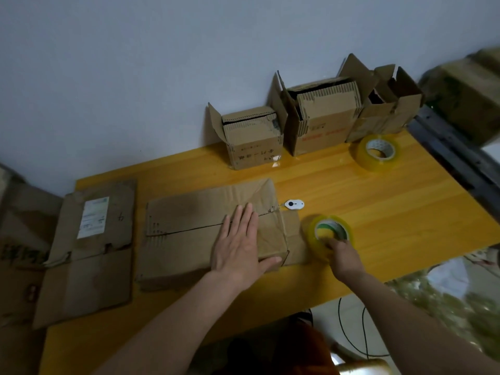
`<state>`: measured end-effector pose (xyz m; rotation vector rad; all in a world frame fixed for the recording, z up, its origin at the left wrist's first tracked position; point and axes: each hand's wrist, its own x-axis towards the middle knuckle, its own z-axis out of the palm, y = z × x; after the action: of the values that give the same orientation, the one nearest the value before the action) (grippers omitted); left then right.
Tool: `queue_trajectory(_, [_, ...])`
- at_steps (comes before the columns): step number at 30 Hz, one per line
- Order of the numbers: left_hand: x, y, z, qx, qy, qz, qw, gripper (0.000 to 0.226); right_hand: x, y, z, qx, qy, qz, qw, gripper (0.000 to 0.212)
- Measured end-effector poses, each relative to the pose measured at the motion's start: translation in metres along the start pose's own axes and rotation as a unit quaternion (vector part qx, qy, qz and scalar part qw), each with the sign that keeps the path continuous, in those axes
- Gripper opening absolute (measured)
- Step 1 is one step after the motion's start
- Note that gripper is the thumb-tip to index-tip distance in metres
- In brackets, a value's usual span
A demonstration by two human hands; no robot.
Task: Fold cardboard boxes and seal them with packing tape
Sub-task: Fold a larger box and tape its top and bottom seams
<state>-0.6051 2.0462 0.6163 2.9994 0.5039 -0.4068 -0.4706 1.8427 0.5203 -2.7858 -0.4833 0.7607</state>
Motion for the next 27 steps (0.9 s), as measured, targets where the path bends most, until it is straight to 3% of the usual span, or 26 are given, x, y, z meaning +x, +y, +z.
queue_trajectory(4, [0.001,0.000,0.001,-0.007,0.008,0.000,1.000,0.109,-0.005,-0.011,-0.028,0.238,0.041,-0.001,0.970,0.037])
queue_trajectory(7, [0.001,0.000,0.001,-0.009,0.012,0.001,1.000,0.110,-0.015,-0.023,-0.046,0.314,0.062,-0.041,0.946,0.034])
queue_trajectory(14, [0.001,-0.001,-0.001,-0.055,0.030,0.001,0.998,0.111,-0.060,-0.084,-0.096,0.392,0.128,-0.218,0.885,0.021])
queue_trajectory(19, [-0.002,-0.009,-0.002,-0.207,0.079,0.008,0.975,0.105,-0.074,-0.112,-0.090,0.383,0.083,-0.288,0.874,0.028])
queue_trajectory(21, [-0.003,-0.013,-0.001,-0.243,0.122,0.000,0.962,0.091,-0.078,-0.117,-0.082,0.377,0.056,-0.297,0.876,0.027])
queue_trajectory(25, [-0.009,-0.025,0.005,-0.164,0.162,-0.034,0.973,0.054,-0.083,-0.126,-0.071,0.366,0.029,-0.308,0.878,0.024])
queue_trajectory(27, [-0.010,-0.029,0.004,-0.263,0.208,-0.072,0.939,0.048,-0.083,-0.128,-0.070,0.360,0.016,-0.307,0.881,0.025])
